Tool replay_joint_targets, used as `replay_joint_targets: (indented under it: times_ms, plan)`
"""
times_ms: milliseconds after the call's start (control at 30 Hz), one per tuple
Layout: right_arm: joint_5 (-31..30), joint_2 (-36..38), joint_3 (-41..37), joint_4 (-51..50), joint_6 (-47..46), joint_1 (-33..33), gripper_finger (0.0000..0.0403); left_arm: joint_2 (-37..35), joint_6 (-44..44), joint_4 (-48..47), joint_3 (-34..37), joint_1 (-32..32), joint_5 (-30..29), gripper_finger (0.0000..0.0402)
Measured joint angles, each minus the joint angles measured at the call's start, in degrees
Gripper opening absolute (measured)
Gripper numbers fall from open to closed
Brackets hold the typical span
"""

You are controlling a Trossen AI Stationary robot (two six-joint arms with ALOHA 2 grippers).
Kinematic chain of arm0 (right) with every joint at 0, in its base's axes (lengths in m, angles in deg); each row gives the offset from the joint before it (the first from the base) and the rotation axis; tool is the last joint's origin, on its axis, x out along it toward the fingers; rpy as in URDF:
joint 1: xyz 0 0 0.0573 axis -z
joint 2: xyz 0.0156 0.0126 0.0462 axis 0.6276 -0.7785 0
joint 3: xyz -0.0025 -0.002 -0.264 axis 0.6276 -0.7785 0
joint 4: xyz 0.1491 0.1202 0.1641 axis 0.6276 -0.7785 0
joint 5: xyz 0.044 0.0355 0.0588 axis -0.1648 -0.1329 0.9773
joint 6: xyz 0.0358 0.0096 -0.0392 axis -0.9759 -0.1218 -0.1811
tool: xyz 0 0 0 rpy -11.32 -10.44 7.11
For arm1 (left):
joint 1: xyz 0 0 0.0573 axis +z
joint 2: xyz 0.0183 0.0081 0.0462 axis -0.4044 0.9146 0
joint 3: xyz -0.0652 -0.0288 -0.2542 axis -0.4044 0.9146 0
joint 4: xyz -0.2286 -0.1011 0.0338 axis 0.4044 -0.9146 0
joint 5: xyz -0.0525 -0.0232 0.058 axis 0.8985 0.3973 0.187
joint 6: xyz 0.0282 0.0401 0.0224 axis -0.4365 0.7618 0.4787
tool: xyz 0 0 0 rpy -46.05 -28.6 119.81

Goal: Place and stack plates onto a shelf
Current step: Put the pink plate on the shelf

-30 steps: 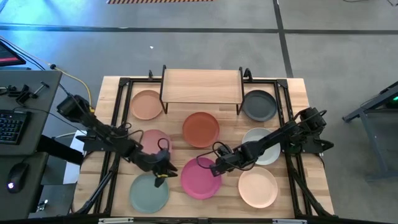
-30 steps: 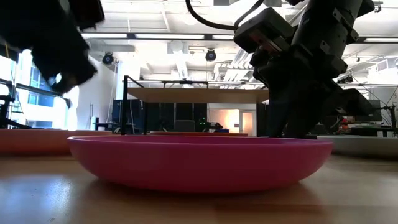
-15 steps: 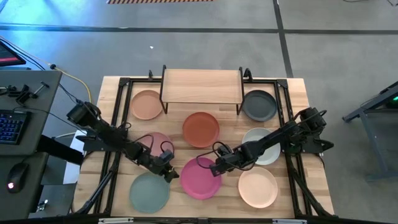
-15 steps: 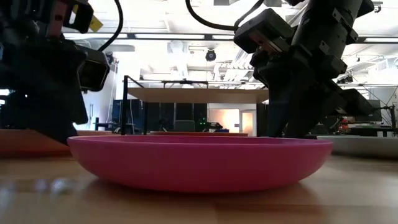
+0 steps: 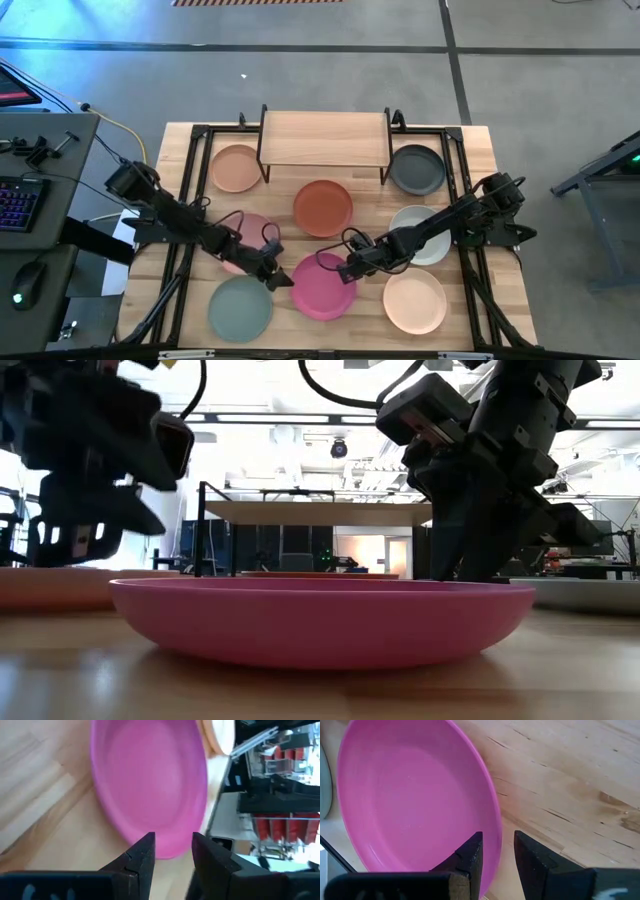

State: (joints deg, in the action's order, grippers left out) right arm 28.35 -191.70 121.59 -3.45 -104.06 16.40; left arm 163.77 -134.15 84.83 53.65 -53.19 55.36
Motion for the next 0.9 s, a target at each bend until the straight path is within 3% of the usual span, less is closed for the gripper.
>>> replay_joint_targets:
  times_ms: [233, 567, 900]
  plan:
    - [2.6, 0.0, 0.0, 1.0, 1.0, 0.0, 0.0091, -8.6, 6.5, 0.1, 0.0, 2.4, 0.3, 0.0117]
    - [1.6, -0.2, 0.0, 1.3, 4.2, 1.6, 0.0091, -25.6, 32.7, -0.1, 0.0, 5.1, -4.7, 0.0117]
    - [4.3, -1.6, 0.0, 1.1, 7.3, 2.3, 0.0091, -31.3, 41.6, -0.2, 0.0, 5.1, -9.8, 0.0117]
